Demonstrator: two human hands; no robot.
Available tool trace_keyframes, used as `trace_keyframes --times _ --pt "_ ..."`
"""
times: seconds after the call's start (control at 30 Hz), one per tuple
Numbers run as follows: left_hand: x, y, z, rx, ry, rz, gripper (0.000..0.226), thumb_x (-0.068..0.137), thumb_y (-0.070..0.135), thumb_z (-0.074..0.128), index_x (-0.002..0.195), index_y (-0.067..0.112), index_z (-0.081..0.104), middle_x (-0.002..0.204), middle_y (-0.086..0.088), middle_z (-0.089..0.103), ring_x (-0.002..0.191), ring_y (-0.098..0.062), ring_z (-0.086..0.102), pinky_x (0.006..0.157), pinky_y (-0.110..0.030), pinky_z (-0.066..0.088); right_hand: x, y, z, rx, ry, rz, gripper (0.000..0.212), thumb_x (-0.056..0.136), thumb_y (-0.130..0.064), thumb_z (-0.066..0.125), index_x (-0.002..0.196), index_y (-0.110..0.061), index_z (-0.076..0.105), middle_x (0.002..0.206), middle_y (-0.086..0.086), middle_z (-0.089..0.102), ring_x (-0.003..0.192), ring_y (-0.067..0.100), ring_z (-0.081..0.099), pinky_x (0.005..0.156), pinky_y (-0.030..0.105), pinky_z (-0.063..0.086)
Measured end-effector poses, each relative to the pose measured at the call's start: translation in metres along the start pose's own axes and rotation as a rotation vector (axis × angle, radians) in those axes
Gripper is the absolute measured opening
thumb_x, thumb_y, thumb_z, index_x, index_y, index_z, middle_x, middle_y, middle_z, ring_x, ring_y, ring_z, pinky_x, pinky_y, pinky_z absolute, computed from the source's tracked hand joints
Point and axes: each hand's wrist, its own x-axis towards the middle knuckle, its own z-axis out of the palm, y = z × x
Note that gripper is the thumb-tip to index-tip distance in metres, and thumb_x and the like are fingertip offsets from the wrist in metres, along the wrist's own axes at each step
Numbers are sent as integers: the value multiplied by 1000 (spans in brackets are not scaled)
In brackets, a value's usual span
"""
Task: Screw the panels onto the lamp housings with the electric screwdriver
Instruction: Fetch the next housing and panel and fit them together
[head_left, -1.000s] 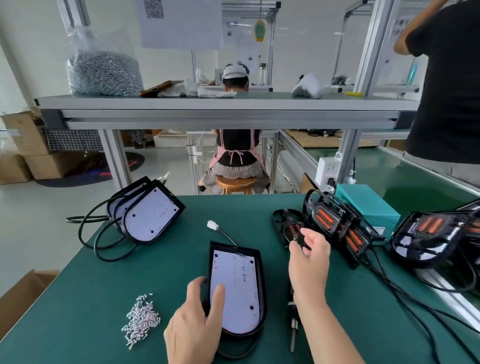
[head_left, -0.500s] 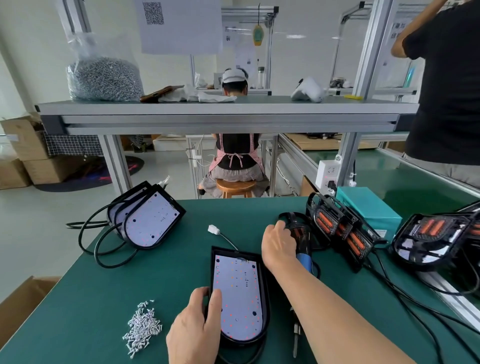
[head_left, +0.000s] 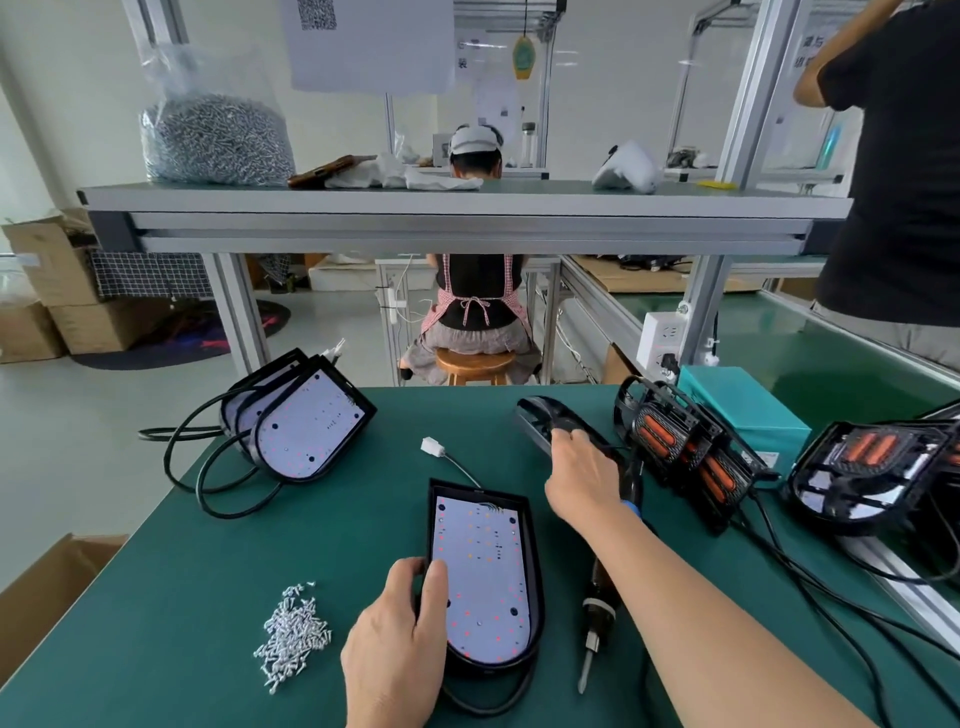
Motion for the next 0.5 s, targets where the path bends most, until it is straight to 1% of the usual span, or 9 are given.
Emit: trace_keyframes --times 0.1,0.13,0.2,0.27,0.3,0.37,0.43,0.47,0.5 --pt "-1 2 -1 -15 -3 -14 26 97 55 34 91 39 54 73 14 63 81 -13 56 76 -36 39 -10 2 -4 153 105 -36 42 95 -3 52 134 -20 52 120 2 54 97 29 62 71 38 44" --pt "-2 3 -1 -22 -1 -21 25 97 53 34 86 39 53 71 13 62 79 -13 56 75 -37 40 -13 2 -5 223 141 -45 40 97 -4 49 133 -22 55 119 0 55 99 28 62 74 38 46" --pt "-1 3 -1 -19 7 -29 29 98 46 34 75 34 47 65 6 57 71 -13 53 69 -38 39 -20 3 -7 390 200 -47 34 99 -5 47 124 -22 61 118 -4 58 102 22 60 81 37 49" --pt "-1 3 1 8 14 -11 34 99 38 34 68 27 38 58 1 47 63 -17 47 62 -39 35 -25 3 -9 588 249 -32 29 97 -1 49 112 -20 65 111 -5 60 99 17 59 85 35 48" --pt "-2 2 1 18 19 -4 34 99 36 34 66 25 35 56 -1 44 61 -20 44 61 -39 35 -28 4 -10 678 270 -28 29 95 2 50 105 -20 66 107 -5 61 94 14 59 84 32 47" --pt "-2 2 2 32 29 8 34 98 32 34 66 21 31 54 -2 40 60 -23 39 61 -39 34 -32 6 -14 836 293 -16 31 92 6 54 92 -22 65 100 -6 61 85 5 58 79 22 44" --pt "-2 0 3 46 33 7 34 97 29 36 66 18 27 54 -3 38 59 -24 35 61 -39 34 -37 8 -19 988 270 -19 37 87 12 57 81 -24 65 95 -6 61 79 1 57 74 14 42" --pt "-1 -1 4 44 35 5 34 97 27 37 66 17 27 54 -4 38 59 -25 33 60 -39 34 -40 9 -21 1055 246 -40 40 85 16 56 78 -23 65 93 -5 62 77 1 57 74 15 42" --pt "0 -2 4 35 39 5 35 96 27 38 65 17 26 54 -4 38 59 -25 32 60 -40 33 -44 10 -24 1104 216 -73 42 83 19 55 75 -21 65 92 -3 62 78 6 58 76 20 44"
